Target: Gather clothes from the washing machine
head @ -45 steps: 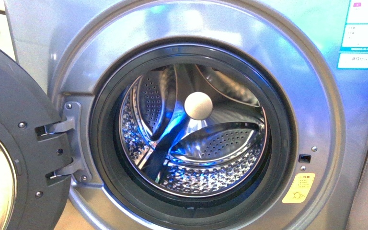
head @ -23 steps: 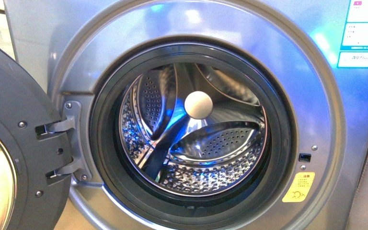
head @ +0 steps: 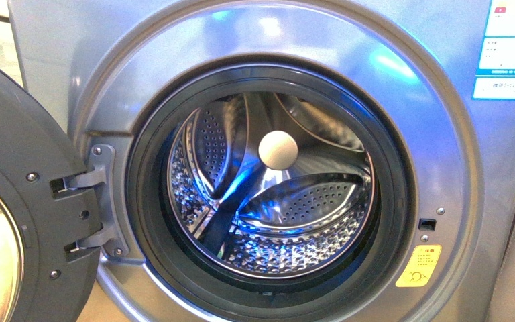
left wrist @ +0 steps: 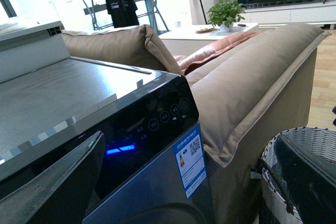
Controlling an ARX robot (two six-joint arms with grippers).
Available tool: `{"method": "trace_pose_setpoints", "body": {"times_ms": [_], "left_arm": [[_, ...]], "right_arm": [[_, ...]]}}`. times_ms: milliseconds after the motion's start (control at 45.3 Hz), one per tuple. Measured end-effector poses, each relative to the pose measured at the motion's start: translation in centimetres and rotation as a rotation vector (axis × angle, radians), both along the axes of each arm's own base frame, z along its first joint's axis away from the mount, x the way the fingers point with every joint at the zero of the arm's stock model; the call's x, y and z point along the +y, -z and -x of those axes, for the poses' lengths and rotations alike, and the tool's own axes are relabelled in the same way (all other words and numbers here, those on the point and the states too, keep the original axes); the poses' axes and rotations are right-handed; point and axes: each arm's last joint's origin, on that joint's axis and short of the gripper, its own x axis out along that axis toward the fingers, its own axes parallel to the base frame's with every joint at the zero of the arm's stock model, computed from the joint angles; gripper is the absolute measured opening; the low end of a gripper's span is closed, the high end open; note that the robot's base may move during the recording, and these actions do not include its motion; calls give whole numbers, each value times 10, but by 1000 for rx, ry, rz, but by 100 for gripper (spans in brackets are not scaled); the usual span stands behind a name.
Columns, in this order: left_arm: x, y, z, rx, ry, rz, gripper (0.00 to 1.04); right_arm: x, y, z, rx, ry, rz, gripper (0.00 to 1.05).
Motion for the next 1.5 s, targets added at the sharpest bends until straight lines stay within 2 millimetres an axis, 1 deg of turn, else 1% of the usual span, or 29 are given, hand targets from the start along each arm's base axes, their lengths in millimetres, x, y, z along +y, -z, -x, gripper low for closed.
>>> {"method": "trace_pose_setpoints", "body": {"times_ms": [66,154,199,287,375,419,552,640,772,993,1081,1104,1126,1280,1302,1368,1390,1412,1435,1457,1501], "left_arm": [[0,0,0,0,0,0,98],[0,0,0,0,0,0,98],[0,0,0,0,0,0,98],[0,0,0,-2,-9,5,98],[3,-8,-4,-69,-195,150,98],[8,-12,-7,-75,-255,197,98],[32,-9,2,-76,-347,236,98],[54,6,16,-72,-412,224,98],[79,29,32,-59,-470,209,98],[115,64,61,-36,-526,227,98],[124,82,73,-4,-544,241,98],[126,94,77,20,-552,242,98],[127,100,79,34,-560,243,98],[126,141,87,136,-583,242,98],[124,148,88,160,-596,231,97],[128,171,93,233,-745,199,86],[130,182,96,245,-782,191,82],[133,197,99,254,-818,186,77],[136,207,100,259,-827,185,73],[136,209,101,259,-829,184,72],[142,229,107,268,-839,177,64]], "right_arm": [[17,-15,-8,-39,-22,33,97],[40,-31,-22,-65,-68,64,97],[54,-34,-31,-66,-97,80,97],[69,-32,-38,-61,-127,112,97],[85,-33,-35,-86,-152,146,97],[96,-32,-27,-112,-164,170,97],[112,-23,-11,-142,-170,191,97],[118,-13,-2,-140,-177,193,97],[119,1,7,-132,-163,191,97],[118,18,24,-144,-148,199,97],[118,30,30,-144,-149,198,97],[119,35,32,-139,-144,204,97],[119,39,33,-133,-143,205,97],[120,64,40,-110,-90,218,97],[120,68,41,-108,-75,223,97],[121,76,42,-113,-40,233,97],[121,78,42,-101,-18,239,96],[122,81,41,-21,1,248,92],[121,82,41,44,28,255,89],[121,83,41,103,29,269,85],[121,88,41,188,29,292,80]]}}
